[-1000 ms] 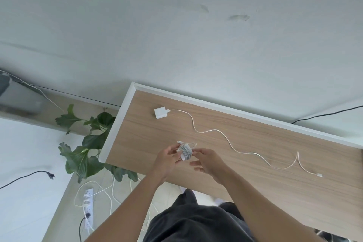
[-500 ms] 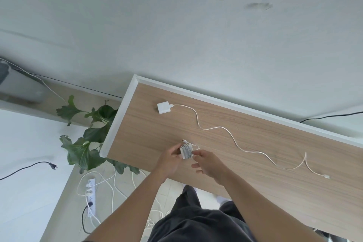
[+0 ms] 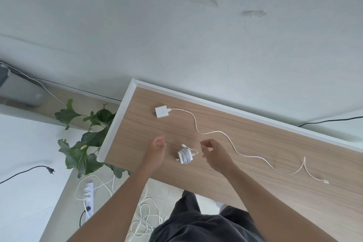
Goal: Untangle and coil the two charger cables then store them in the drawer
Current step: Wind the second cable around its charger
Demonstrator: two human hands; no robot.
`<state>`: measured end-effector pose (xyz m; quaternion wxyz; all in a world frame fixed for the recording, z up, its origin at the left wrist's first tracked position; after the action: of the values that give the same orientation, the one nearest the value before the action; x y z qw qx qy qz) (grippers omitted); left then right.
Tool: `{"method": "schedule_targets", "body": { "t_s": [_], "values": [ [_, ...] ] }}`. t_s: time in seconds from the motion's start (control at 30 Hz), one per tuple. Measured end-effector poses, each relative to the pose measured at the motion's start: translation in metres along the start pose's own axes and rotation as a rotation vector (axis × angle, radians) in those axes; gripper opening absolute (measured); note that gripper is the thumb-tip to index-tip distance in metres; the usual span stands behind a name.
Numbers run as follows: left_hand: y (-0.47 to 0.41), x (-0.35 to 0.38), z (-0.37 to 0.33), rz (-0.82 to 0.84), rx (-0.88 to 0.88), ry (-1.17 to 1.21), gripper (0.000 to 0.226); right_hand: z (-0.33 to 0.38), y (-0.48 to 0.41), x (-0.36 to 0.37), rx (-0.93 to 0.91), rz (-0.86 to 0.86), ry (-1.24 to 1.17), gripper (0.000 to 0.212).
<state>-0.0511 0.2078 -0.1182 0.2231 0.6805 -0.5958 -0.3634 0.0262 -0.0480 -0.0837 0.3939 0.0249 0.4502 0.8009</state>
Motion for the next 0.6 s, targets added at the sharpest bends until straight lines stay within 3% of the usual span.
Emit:
{"method": "schedule_targets", "body": {
  "t_s": [0.13,0.3,0.43,0.6],
  "values": [
    [-0.024,-0.027,-0.036,-0.128,0.101,-0.135,0.041,0.018,-0.01,-0.023,-0.083,-0.111,0.172,0.041],
    [-0.06,-0.04,-0.071,-0.114,0.187,-0.363,0.064,0.013,-0.024,-0.029,-0.029,0.016,0.335,0.064],
    [-0.092,-0.029,-0.08,0.015,0.159,-0.652,0.08,0.003,-0.024,-0.024,0.031,0.059,0.381,0.067],
    [-0.106,-0.019,-0.076,-0.047,0.158,-0.833,0.074,-0.02,-0.025,-0.011,0.07,0.081,0.349,0.066]
  ]
}}
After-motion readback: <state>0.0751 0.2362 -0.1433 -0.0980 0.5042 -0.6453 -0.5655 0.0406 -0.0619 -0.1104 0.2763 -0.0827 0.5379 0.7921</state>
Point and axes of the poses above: each hand's wrist, its own y-axis away from the middle knuckle, its own x-axis out of the palm, z = x × y, the point moved 4 cm from there along -y, towards the middle knuckle, and after that the axes turned 10 degrees about z, right-handed, at the moved point
